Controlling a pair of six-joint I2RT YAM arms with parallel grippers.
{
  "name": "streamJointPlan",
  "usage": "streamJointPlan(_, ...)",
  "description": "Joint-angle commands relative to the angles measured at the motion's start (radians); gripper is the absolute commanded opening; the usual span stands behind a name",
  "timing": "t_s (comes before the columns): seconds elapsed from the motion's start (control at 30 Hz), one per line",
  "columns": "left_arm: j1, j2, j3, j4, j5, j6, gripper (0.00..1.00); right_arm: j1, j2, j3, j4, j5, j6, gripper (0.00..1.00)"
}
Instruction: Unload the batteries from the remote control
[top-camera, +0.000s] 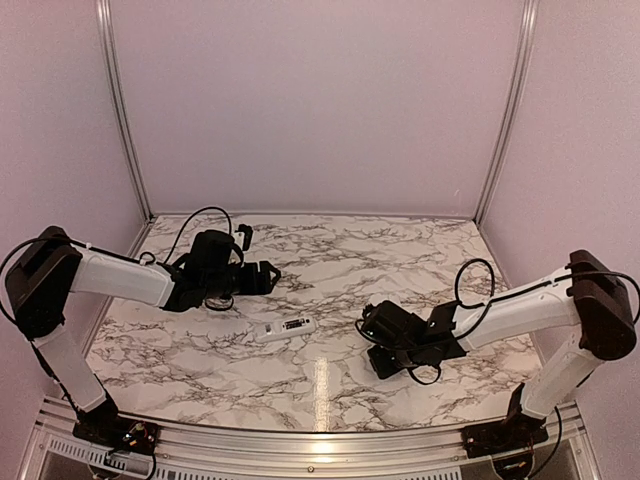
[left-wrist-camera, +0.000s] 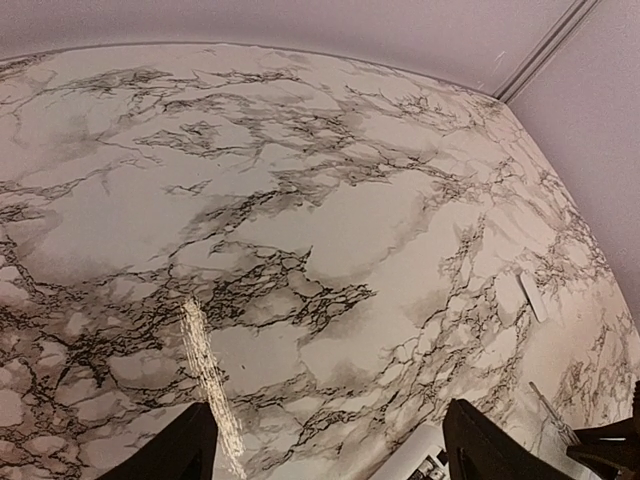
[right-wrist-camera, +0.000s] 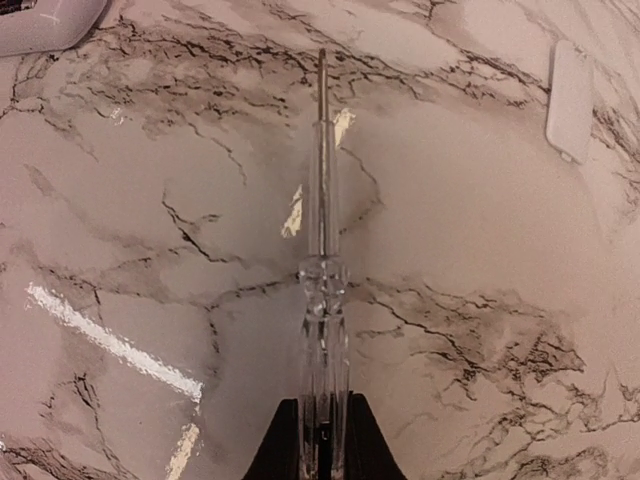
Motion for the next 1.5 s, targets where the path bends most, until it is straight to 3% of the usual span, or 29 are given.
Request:
streamJointPlan(0.0, -0.001, -0.001, 0.019, 0.044, 0.060, 0.038, 0.82, 0.008, -0.035, 0.015, 0.095, 0.093, -0.090, 0.00)
streamJointPlan(0.33, 0.000, 0.015, 0.061, 0.111, 0.257, 0.020, 0.79, -0.058, -0.123, -0.015, 0.298, 0.075, -0.259, 0.00)
streamJointPlan(0.6, 0.003, 0.039, 0.071, 0.242, 0.526, 0.010, 0.74, -0.160, -0.208, -0.082, 0.498, -0.197, -0.388, 0.00)
streamJointPlan(1.0, 0.003, 0.045, 0.100, 0.323, 0.893, 0.085, 0.66, -0.196, -0.219, -0.068, 0.561, -0.576, -0.521, 0.00)
streamJointPlan(1.47, -0.002, 0.051, 0.131, 0.179, 1.003, 0.217, 0.55, -0.196, -0.175, -0.031, 0.553, -0.718, -0.580, 0.00)
